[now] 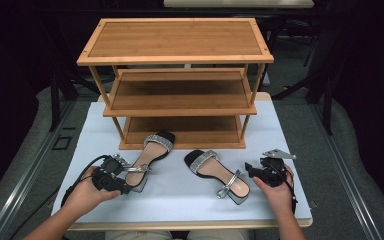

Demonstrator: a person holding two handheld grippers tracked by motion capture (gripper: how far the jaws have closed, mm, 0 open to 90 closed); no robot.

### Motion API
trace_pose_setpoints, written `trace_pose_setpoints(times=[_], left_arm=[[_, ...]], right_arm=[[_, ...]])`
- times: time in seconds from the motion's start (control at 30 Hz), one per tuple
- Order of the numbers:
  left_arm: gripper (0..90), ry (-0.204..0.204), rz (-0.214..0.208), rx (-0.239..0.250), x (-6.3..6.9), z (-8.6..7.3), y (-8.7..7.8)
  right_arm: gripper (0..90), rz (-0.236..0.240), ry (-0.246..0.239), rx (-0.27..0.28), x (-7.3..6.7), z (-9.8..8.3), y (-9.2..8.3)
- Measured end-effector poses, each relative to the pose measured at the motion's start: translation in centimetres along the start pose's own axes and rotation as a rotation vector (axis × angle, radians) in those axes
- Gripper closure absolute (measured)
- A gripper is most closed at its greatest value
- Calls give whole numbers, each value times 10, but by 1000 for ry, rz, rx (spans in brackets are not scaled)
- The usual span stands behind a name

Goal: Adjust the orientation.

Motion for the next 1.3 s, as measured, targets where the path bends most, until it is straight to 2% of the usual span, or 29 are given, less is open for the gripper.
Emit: trace_pose_setpoints(times=[0.1,0.2,0.23,0.27,0.33,0.5,0.6,0.73,0.9,1.07,1.13,1.17,1.23,1.27,1.3], left_arm=[[582,-9,-11,1,3,1,2],[506,-10,-27,18,4,1,6],[507,-10,-27,18,4,1,6],[507,-6,-24,20,5,1,8],[516,20,18,12,8,3,11],[519,26,30,3,9,5,10],[515,7,13,26,11,11,5],[514,-3,16,58,10,22,3],[498,-8,16,48,14,37,8],[492,-16,38,53,16,48,14],[491,-48,19,67,12,55,14],[491,-48,19,67,12,55,14],[491,-73,3,96,9,61,12],[492,-97,5,118,8,67,10],[496,-92,15,123,7,70,9]], right_arm=[[337,-1,-5,-2,-2,0,1],[337,-5,-9,-8,-2,-1,2],[337,-5,-9,-8,-2,-1,2],[337,-6,-8,-6,-1,-1,2],[338,1,-4,-6,0,-1,2],[338,2,-5,-10,-1,-1,2],[338,3,-9,-11,-2,-1,3],[338,5,-6,-9,-2,0,3],[338,3,-5,-12,-1,-1,3],[338,1,-2,-13,0,-1,3],[338,2,0,-12,0,-1,3],[338,2,0,-12,0,-1,3],[338,1,2,-11,0,-1,3],[338,2,-1,-13,0,-1,3],[338,4,-3,-14,0,-1,4]])
Point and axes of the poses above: each handheld gripper's, and its own axes: y roughly forward along the jaws, z roughly out of its top, x roughly to its right, the point moved 3 cm from there along y, roughly forward along the jaws, and after that the axes turned 3 degrees about x, right-handed, at the moved point
